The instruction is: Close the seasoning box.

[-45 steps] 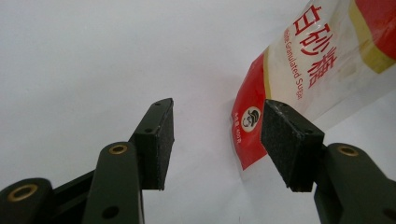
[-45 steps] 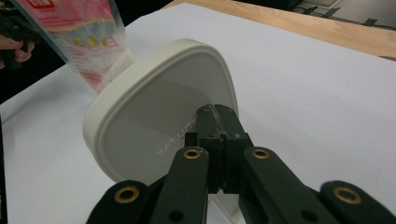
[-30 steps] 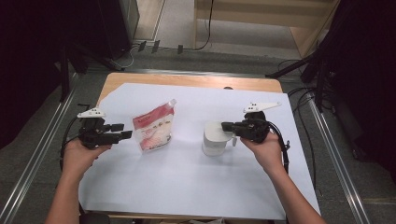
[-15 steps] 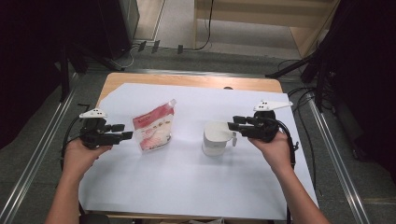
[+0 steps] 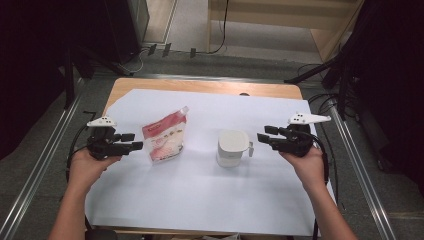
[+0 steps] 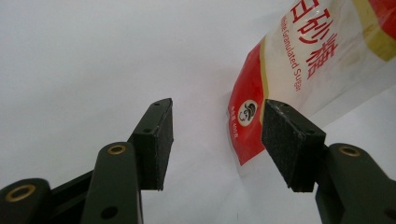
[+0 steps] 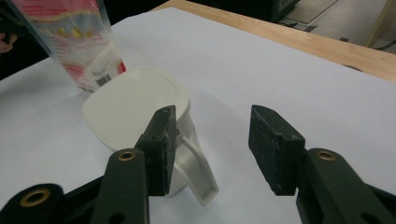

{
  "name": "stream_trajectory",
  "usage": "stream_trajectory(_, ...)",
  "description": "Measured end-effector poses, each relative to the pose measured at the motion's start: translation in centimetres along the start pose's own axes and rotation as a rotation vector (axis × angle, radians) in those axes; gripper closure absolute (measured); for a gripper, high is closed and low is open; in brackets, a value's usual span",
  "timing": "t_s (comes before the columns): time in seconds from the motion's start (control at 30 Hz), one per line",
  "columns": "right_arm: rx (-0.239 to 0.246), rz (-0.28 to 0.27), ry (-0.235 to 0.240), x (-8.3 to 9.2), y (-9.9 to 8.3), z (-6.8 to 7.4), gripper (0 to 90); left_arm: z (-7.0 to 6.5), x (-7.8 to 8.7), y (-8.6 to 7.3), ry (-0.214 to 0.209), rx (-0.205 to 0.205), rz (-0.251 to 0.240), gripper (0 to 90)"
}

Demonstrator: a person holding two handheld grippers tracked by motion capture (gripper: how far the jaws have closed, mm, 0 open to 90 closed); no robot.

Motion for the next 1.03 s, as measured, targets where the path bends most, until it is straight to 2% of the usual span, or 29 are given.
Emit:
stream_trajectory(0.07, -0.016, 0.001, 0.0, 0.3, -0.3, -0.3, 52.2, 0.0, 0.0, 0.0, -0.002, 0.004, -0.004, 44.8)
stream_trajectory(0.23, -0.008, -0.001, -0.042, 1.1, -1.1, -1.3, 50.9, 0.0, 0.0, 0.0, -0.005, -0.001, -0.002, 44.7)
stream_trajectory(0.5, -0.016, 0.016, -0.064, 1.6, -2.6, -2.5, 49.2, -0.2, -0.1, 0.0, -0.006, -0.001, 0.002, 44.7)
stream_trajectory(0.73, -0.056, 0.024, -0.1, 1.8, -3.8, -4.2, 48.3, -0.2, -0.2, 0.0, -0.003, 0.001, 0.002, 44.4)
stream_trajectory(1.03, -0.05, 0.03, -0.107, 1.5, -4.2, -4.4, 48.2, -0.3, -0.3, 0.1, -0.008, -0.004, -0.002, 43.7)
Point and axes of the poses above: each handheld gripper's, and its own axes: x roughly backward along the jaws, y roughly out of its top, z roughly to its left, the point moved 10 cm from there along -x, roughly forward along the jaws, and after that the axes turned 12 degrees about -y, right-handed, at the moved point
